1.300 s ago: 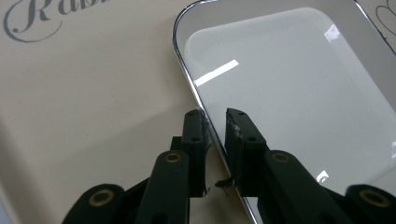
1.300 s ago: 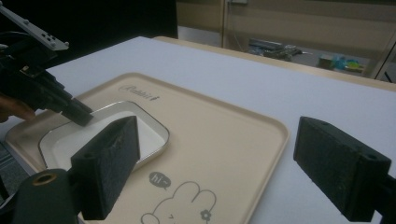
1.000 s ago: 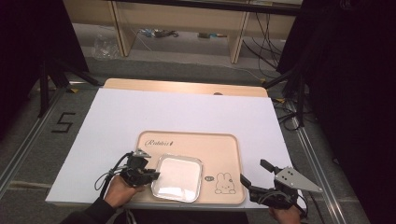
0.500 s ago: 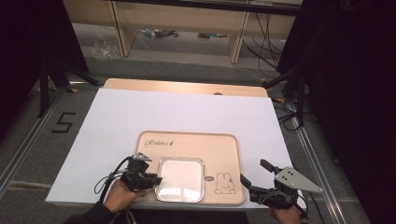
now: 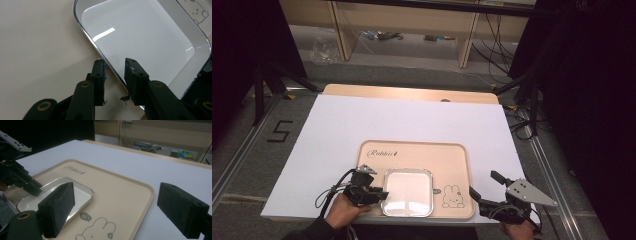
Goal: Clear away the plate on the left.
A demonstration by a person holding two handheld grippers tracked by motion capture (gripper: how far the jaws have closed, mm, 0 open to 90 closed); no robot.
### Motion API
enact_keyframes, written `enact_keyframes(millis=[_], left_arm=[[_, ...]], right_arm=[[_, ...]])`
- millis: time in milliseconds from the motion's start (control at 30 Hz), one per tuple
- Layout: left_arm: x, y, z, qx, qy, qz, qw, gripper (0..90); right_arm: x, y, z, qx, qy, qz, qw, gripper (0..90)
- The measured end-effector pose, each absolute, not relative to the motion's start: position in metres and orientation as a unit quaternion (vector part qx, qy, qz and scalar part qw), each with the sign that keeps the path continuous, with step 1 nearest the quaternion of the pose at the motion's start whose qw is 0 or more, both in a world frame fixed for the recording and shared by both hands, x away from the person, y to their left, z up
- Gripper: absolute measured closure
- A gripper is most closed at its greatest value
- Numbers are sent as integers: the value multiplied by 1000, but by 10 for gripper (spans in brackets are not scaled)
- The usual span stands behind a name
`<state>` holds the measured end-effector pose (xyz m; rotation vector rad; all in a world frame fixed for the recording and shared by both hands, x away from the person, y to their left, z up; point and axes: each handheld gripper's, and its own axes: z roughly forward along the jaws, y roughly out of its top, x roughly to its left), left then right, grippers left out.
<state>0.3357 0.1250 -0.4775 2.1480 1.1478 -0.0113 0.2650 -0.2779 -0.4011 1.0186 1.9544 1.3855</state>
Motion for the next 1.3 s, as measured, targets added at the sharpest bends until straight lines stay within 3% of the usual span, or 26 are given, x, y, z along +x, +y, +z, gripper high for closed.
enact_keyframes(millis=[133,200,567,1067,1300], left_arm=[[336,125,-477,832,440,0,337,631],[336,124,-477,826,447,13,343,537],[340,134,-470,814,462,53,348,271],[338,152,-456,774,488,71,396,76],[335,155,-451,757,490,90,422,34]], right_arm=[[265,-278,-401,377,723,513,266,152],[265,-278,-401,377,723,514,266,152],[265,-278,-401,377,724,513,266,152],[265,-278,-401,376,724,514,266,152],[265,-278,-401,376,724,514,266,152]])
